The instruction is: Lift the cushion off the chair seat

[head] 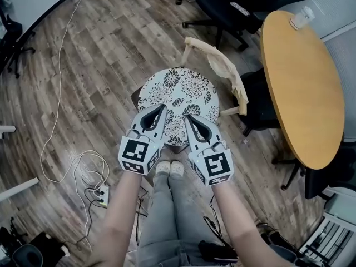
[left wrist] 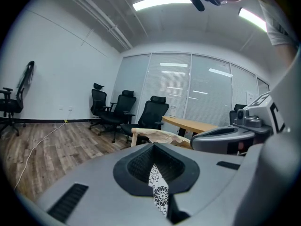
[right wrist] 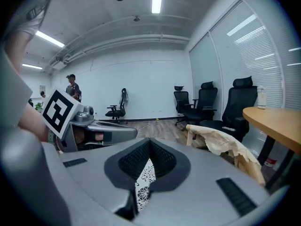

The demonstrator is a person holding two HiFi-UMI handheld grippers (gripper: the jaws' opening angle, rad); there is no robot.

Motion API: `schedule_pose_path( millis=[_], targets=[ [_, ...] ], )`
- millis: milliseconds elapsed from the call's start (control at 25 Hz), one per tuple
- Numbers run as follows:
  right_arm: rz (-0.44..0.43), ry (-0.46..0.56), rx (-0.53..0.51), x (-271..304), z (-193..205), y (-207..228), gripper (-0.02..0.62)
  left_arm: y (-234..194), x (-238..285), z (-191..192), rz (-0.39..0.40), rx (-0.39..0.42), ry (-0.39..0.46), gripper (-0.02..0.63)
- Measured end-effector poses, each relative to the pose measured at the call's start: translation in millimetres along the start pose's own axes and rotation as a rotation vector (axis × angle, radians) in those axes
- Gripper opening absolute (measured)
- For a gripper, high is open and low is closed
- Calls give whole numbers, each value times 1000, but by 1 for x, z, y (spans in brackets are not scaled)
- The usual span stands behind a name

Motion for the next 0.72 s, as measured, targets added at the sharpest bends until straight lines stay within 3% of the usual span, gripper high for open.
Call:
schedule_pose_path(
  millis=[200, 440, 600, 720],
  targets=[
    [0, -14, 7, 21, 25, 1, 25, -16, 5, 33, 9, -4, -45, 3],
    [-11, -43, -3, 37, 54, -3, 25, -35, 7, 80, -1, 2, -160, 3],
    [-21, -63, -2, 43, 75, -5, 25, -45, 2, 108, -31, -64, -195, 13],
    [-23, -78, 11, 49, 88, -8, 25, -53, -2, 126, -51, -122, -229, 74]
  ],
)
Point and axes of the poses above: the fingertips, and each gripper's own axes: x forward along the fingers, y to its right, z out of its underside, the point moved 9 cm from there along -x, backward along the fingers, and after that the axes turned 4 degrees about z, right-handed, at the moved point
